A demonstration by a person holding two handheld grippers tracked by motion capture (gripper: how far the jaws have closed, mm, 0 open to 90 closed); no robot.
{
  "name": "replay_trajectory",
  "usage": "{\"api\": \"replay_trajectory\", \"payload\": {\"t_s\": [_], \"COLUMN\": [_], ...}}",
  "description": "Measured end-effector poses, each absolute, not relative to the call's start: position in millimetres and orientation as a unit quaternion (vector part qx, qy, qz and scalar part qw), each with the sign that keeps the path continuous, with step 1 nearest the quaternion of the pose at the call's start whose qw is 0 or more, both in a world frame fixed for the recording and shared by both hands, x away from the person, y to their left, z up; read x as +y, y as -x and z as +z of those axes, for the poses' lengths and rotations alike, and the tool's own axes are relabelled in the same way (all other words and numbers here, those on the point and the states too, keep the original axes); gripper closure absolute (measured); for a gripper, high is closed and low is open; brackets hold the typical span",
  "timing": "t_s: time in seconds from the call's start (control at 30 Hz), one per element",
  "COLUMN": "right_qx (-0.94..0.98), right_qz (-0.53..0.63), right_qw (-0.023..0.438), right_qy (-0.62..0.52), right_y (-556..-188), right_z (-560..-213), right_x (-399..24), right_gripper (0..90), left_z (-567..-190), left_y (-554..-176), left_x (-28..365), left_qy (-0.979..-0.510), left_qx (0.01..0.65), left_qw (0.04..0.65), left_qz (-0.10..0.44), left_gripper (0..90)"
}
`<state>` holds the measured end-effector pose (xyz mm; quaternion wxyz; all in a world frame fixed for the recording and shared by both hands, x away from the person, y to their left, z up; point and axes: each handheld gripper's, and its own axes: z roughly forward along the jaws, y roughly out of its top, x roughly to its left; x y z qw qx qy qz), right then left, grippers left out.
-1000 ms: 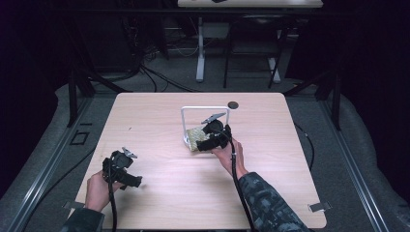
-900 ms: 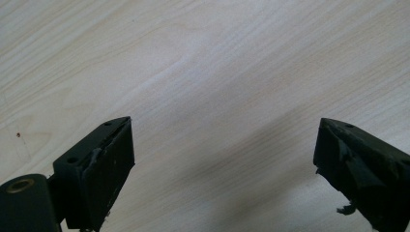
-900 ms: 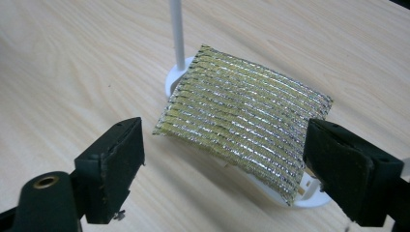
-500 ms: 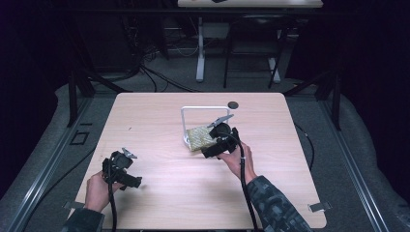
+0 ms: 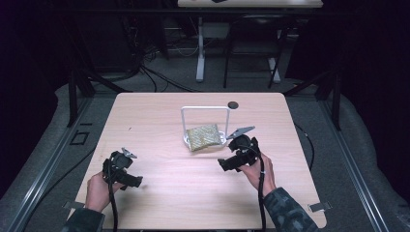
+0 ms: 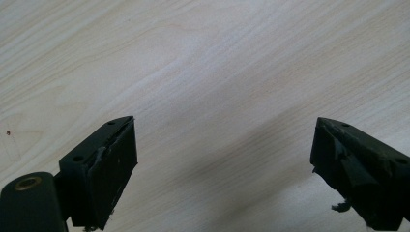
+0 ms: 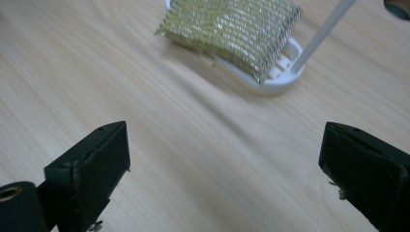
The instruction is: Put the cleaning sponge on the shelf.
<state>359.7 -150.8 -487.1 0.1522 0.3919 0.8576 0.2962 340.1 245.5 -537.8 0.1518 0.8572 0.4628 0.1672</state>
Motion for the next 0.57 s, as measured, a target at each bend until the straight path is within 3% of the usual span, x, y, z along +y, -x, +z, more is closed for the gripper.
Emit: {"api": "replay_trajectory", "payload": {"t_s": [0.57], "right_qx": [0.868], "right_qz": [0.231], "right_qw": [0.117], "right_qy": [-0.425], "right_y": [-327], "right_z": [-527], "right_x": [-217], "right_gripper": [6.6], "left_z": [-534], "left_y": [-335], "left_x": [244], "left_qy": [-0.856], "left_qx": [0.449], "left_qw": [0.185], "left_qz": [0.177], "left_gripper": [16.5]}}
